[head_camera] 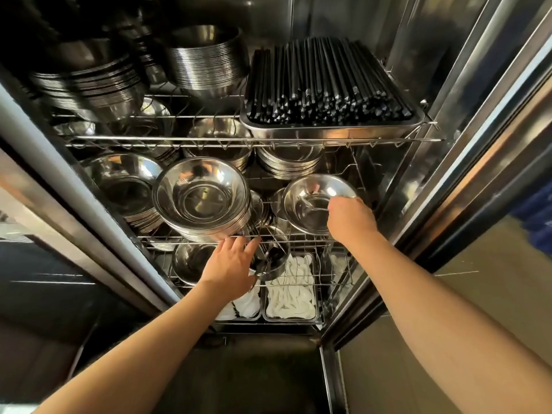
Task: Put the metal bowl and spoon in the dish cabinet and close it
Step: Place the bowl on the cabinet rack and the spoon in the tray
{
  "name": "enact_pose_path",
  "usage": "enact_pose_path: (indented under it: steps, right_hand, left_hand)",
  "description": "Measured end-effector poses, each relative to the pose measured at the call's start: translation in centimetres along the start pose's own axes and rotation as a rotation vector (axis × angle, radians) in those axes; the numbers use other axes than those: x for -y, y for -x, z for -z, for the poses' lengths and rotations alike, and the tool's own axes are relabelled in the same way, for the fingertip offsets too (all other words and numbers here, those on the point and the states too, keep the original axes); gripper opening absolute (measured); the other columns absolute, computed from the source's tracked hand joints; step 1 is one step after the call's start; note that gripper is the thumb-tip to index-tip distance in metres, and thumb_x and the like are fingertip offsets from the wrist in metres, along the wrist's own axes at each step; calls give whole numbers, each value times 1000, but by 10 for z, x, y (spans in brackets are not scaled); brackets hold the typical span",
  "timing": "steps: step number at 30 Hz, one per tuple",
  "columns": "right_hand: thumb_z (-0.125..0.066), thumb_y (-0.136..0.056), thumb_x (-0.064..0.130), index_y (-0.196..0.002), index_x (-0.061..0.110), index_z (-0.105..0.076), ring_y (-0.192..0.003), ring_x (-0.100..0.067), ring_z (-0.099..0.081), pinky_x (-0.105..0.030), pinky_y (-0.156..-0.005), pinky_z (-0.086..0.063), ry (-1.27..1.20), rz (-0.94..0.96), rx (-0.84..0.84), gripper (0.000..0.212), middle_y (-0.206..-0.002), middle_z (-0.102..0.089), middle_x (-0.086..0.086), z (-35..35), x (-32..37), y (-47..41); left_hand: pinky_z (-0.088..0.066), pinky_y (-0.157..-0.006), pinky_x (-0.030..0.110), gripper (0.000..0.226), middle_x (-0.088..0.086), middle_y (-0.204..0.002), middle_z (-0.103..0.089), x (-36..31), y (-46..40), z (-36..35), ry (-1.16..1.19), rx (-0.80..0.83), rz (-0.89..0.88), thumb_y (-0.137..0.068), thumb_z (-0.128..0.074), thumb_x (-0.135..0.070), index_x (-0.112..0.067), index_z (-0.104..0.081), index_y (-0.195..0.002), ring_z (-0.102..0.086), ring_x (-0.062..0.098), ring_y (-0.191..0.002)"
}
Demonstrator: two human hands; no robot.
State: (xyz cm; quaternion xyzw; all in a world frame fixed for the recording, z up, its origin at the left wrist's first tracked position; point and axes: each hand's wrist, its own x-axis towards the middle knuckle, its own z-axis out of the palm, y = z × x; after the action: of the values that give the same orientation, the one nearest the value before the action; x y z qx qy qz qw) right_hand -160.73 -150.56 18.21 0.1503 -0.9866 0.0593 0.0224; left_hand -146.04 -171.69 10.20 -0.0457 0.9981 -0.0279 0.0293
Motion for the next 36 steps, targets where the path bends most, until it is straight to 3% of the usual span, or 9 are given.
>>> enact_pose_path:
  steps: [3,8,14,18,23,26,28,30,36]
  right_hand:
    - [-53,-93,12,-84,22,-66,-76,-23,-64,-27,-56,-44,-161,76,24,19,-77,-65,2,12,-3,18]
    - [-50,-100,27,-87,32,-62,-50,-5,-60,-21,-48,-44,-466,112,198,18,-70,-67,10,24,-7,60]
    - [-57,-95,23,-100,22,-71,-87,-18,-72,-37,-77,-61,-556,106,552,14,-96,-71,5,-23,-7,87]
    - [-56,-90,4,-102,12,-71,-68,-17,-57,-25,-54,-49,-671,-72,723,21,-92,-67,-4,-69,3,80]
    - [-58,-91,-3,-117,-5,-66,-52,-18,-51,-31,-56,-48,-792,-320,818,27,-74,-60,-12,-112,20,57]
    - [-57,-91,3,-112,-4,-65,-54,-16,-53,-27,-53,-47,-930,-416,799,23,-71,-58,-7,-126,26,45]
    - [-56,-93,4,-90,5,-61,-55,-15,-54,-26,-51,-48,-996,-486,814,6,-70,-57,-5,-133,33,36]
    - [-53,-94,4,-80,11,-53,-52,-14,-54,-26,-48,-47,-1043,-584,830,16,-71,-56,-5,-142,39,28]
    - [-42,-100,0,-103,6,-55,-52,-14,-46,-29,-45,-46,-1094,-730,860,15,-72,-52,-7,-163,56,12]
  left_hand:
    - [-19,-119,43,100,7,-148,-41,-1,3,-3,-1,6,5,-81,-71,-41,-23,-10,-158,-34,29,-138]
    - [-17,-122,44,96,8,-149,-39,-1,5,-5,-5,-13,12,-80,-59,-6,-21,-8,-159,-30,28,-139]
    - [-18,-122,43,97,9,-151,-37,-1,5,-9,8,-42,16,-78,-57,-1,-21,-9,-159,-30,28,-140]
    - [-17,-121,41,95,8,-154,-36,2,6,-9,31,-48,6,-80,-55,-3,-22,-6,-159,-27,28,-143]
    - [-17,-119,37,101,6,-159,-29,7,11,-7,115,-34,9,-79,-58,3,-26,-3,-159,-19,28,-148]
    - [-28,-117,39,107,2,-163,-17,4,12,-3,216,33,44,-76,-52,11,-31,2,-158,-4,27,-152]
    - [-34,-114,40,109,0,-164,-14,3,11,-1,231,54,69,-77,-52,12,-34,4,-158,-1,25,-152]
    - [-37,-112,40,109,-1,-164,-12,2,11,1,234,67,92,-79,-54,11,-35,5,-157,1,23,-152]
    - [-43,-109,38,103,-3,-163,-15,3,10,3,242,67,97,-83,-56,7,-35,1,-158,-3,21,-152]
